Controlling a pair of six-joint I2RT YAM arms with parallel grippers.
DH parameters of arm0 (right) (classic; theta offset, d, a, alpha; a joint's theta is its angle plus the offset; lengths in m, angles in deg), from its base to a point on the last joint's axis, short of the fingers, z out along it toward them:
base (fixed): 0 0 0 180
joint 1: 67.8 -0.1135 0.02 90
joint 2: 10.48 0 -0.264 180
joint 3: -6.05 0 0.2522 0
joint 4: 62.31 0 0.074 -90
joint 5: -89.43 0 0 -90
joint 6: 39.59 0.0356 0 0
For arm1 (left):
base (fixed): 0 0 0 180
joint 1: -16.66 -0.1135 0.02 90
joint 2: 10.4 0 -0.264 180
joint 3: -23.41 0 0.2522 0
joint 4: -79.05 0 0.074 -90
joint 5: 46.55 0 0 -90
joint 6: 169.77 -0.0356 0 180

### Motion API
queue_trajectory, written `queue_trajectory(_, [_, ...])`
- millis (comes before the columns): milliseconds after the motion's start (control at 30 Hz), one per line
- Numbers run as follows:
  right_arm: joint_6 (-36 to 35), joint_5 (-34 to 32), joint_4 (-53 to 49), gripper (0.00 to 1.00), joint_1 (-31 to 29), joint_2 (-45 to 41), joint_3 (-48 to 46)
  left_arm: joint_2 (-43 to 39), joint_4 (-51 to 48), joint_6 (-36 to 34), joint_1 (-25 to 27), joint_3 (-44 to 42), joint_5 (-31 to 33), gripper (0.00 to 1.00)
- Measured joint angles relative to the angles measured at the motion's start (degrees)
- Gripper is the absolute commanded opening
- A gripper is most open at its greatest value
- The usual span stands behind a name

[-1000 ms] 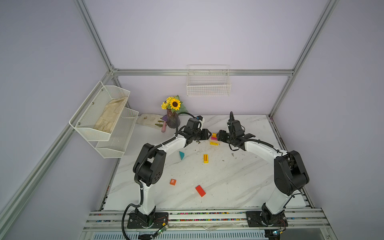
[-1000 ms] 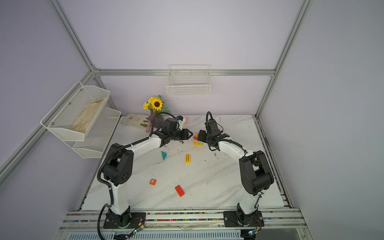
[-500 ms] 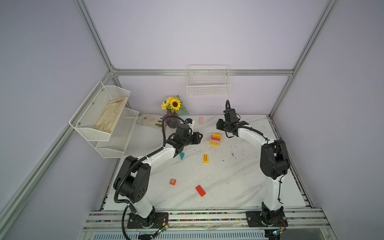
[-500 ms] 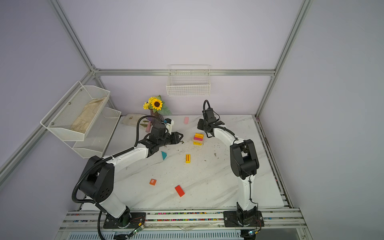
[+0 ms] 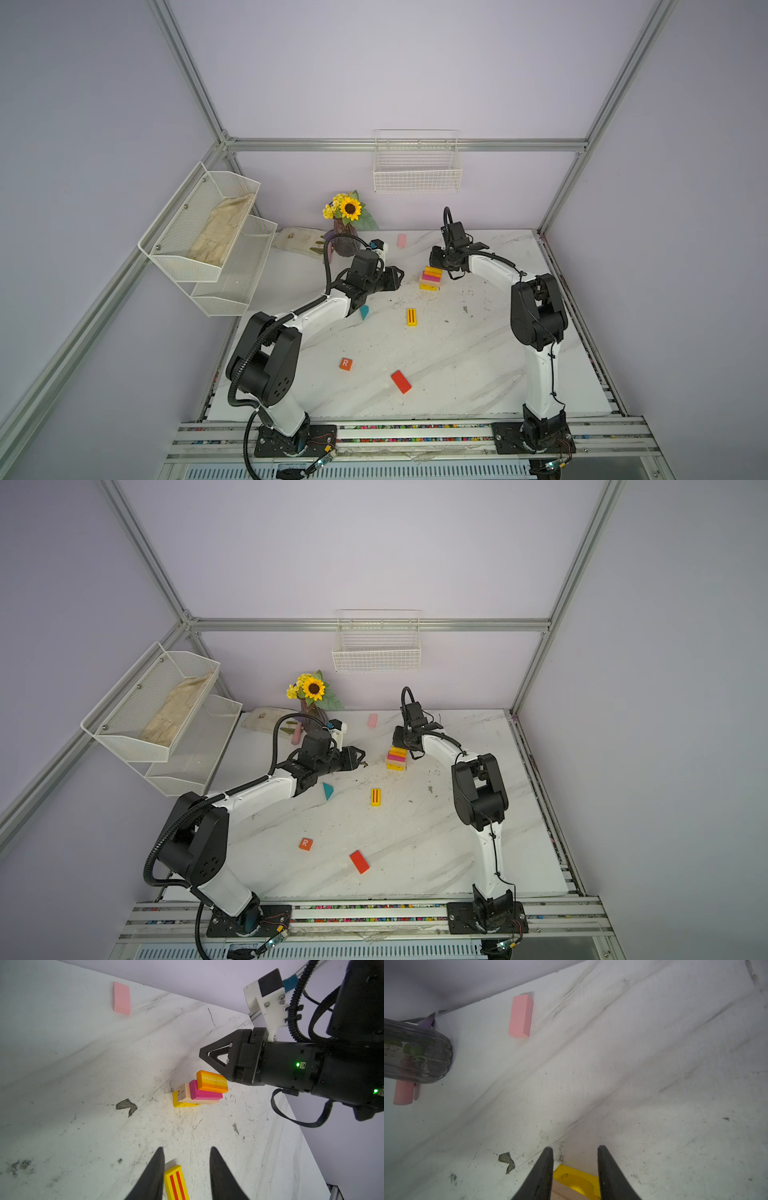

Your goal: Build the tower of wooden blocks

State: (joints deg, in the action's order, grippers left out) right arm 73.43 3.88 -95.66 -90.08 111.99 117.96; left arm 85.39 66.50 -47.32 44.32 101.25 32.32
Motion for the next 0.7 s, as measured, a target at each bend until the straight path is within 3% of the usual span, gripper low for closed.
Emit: queue_trajectory(700, [-0.4, 0.9, -0.1, 0.38, -1.4, 0.0, -1.2, 1.8, 0.0, 0.4, 0.0, 0.0, -1.2, 0.35])
